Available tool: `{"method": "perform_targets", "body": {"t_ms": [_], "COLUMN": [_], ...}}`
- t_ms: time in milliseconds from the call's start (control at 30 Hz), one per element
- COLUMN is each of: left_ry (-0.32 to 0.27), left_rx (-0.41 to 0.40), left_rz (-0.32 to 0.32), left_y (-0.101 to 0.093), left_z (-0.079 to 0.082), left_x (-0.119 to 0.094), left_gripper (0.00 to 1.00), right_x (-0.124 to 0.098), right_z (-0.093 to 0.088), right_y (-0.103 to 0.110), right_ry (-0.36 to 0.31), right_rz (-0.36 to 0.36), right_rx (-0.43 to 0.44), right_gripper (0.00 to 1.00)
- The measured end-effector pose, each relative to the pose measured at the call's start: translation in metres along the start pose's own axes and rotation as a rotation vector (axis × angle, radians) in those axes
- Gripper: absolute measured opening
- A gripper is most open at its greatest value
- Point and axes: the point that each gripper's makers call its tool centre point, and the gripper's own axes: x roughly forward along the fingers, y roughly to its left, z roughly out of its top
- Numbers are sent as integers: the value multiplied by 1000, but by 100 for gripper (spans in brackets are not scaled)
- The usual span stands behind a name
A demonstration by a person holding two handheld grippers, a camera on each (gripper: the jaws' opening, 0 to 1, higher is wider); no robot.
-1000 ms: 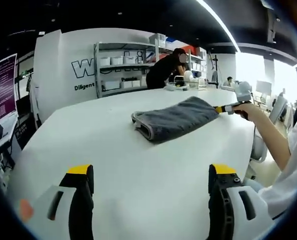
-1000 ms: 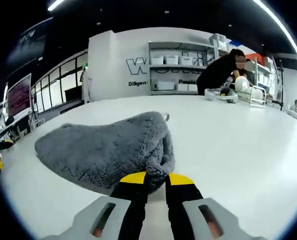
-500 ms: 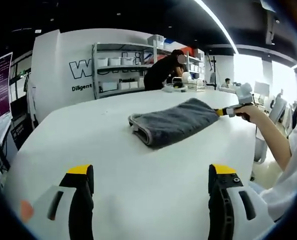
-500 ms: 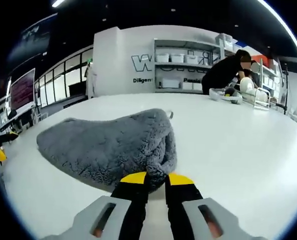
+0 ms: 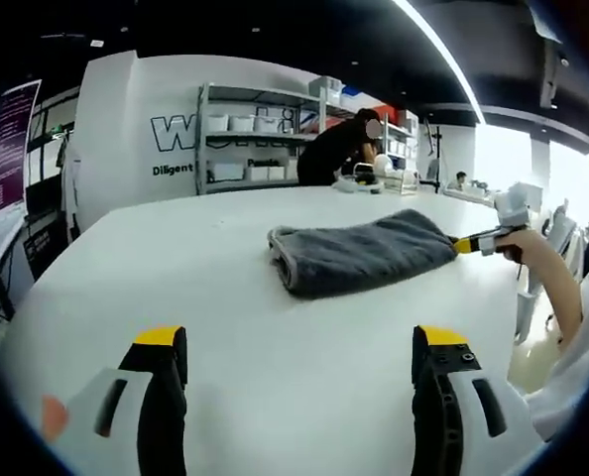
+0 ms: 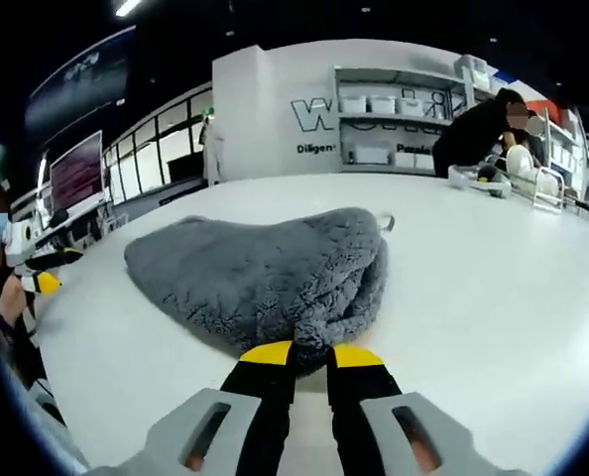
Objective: Open the folded towel by lifting each exposed corner and separating the folded layers until the towel lies flat within the target outline without major curled edges
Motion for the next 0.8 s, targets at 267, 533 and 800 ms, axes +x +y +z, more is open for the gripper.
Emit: {"method": "perform_targets", "body": {"t_ms": [267, 533, 800], "left_ry": [9, 2, -4], "left_rx": [0, 1, 19], "left_rz": [6, -4, 4], "left_y": [2, -4, -1], "left_z": [-3, -2, 3], "left_x": [-1, -1, -9], "left_gripper": [92, 91, 91], "right_x": [-2, 2, 12], "right_z": [-6, -10, -11], "right_y": [38, 99, 158], "right_ry": [38, 75, 92], "right_rz": [103, 265, 421], "right_rx": [-78, -220, -333], "right_gripper": [10, 11, 12]}}
